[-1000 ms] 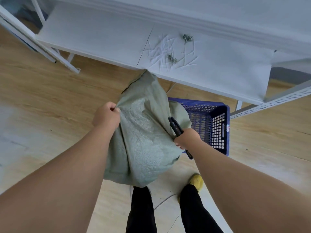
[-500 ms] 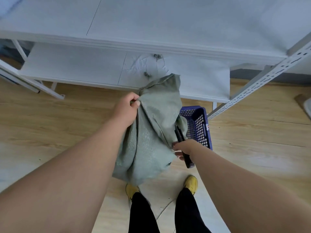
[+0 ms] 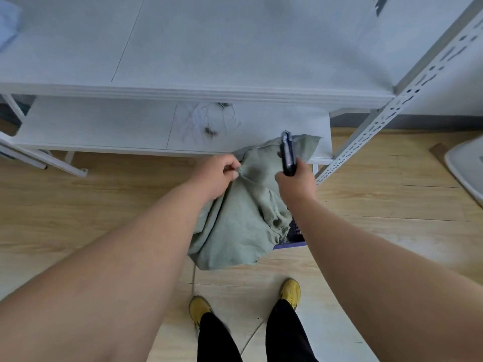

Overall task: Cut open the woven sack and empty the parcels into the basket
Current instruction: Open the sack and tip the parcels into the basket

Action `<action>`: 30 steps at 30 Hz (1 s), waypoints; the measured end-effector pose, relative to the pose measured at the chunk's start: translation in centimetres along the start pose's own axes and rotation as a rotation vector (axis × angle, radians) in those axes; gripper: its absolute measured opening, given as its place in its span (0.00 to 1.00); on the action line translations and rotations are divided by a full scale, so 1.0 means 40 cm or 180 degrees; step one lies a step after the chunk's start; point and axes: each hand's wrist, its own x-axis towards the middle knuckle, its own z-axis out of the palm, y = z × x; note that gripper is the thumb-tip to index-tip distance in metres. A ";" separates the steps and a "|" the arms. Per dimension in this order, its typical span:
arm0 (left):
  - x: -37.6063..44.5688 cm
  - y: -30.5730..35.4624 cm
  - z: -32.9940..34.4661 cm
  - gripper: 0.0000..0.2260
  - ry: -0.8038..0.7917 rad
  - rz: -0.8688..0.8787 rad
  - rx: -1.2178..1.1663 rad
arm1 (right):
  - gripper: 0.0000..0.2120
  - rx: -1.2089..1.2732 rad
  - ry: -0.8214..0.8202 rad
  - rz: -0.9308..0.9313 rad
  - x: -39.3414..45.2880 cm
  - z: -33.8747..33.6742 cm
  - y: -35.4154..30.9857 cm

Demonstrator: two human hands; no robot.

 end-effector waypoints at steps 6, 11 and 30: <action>-0.037 -0.020 0.028 0.05 -0.0053 -0.0028 -0.0181 | 0.13 -0.1019 -0.1101 -0.0609 0.016 0.048 -0.050; -0.060 -0.054 0.028 0.06 -0.0091 -0.0155 -0.0433 | 0.05 -0.1307 -0.0895 -0.0550 0.005 0.063 -0.028; -0.038 -0.176 0.052 0.12 0.0870 -0.1265 0.0469 | 0.08 -0.1199 -0.1071 0.0009 0.003 0.021 0.006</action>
